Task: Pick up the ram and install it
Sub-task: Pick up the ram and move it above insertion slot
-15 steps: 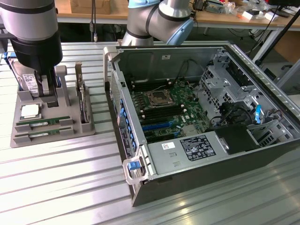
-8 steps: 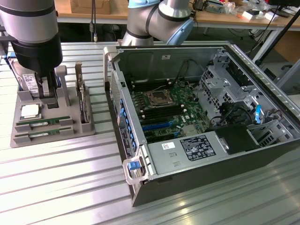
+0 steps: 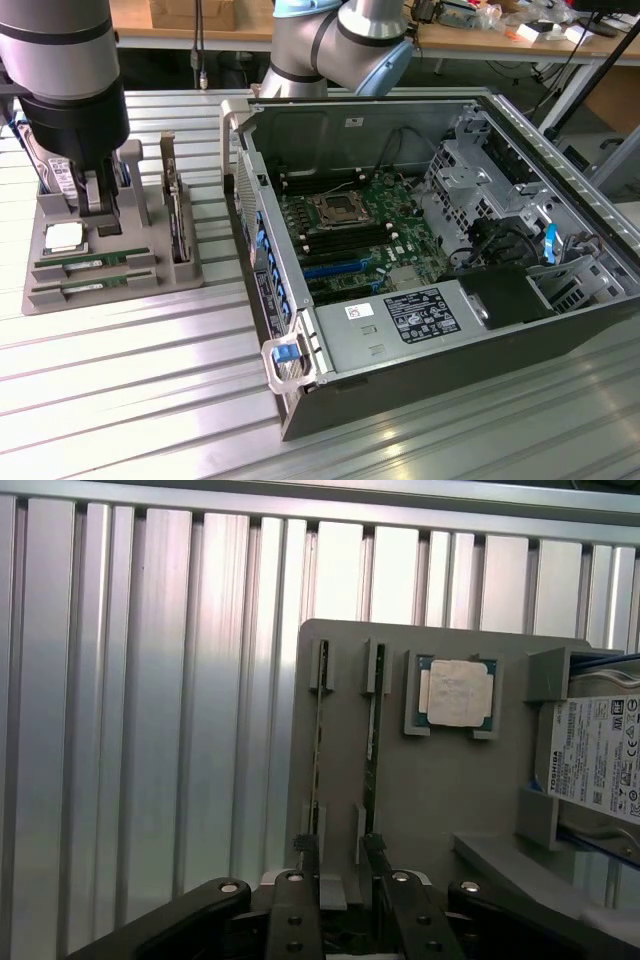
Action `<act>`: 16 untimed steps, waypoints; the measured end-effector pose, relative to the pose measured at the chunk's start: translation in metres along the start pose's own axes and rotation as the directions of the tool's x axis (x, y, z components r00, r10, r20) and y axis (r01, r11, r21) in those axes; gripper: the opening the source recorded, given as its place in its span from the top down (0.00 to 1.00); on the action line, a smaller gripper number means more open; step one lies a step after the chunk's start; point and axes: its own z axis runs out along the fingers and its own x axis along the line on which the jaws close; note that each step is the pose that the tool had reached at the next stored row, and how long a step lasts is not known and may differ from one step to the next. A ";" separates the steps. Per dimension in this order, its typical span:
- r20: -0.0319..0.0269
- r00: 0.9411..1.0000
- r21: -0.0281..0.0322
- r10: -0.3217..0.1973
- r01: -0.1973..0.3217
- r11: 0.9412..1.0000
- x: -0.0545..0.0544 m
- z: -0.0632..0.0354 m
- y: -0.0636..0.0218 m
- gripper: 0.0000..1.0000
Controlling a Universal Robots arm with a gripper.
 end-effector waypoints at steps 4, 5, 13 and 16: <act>0.000 1.000 0.000 0.000 0.000 1.000 0.001 0.0017 0.0018 0.70; 0.000 1.000 0.000 0.000 0.000 1.000 0.001 0.0024 0.0026 0.70; 0.000 1.000 0.000 0.000 0.000 1.000 0.008 0.0104 0.0052 0.70; 0.000 1.000 0.000 0.000 0.000 1.000 0.010 0.0133 0.0055 0.70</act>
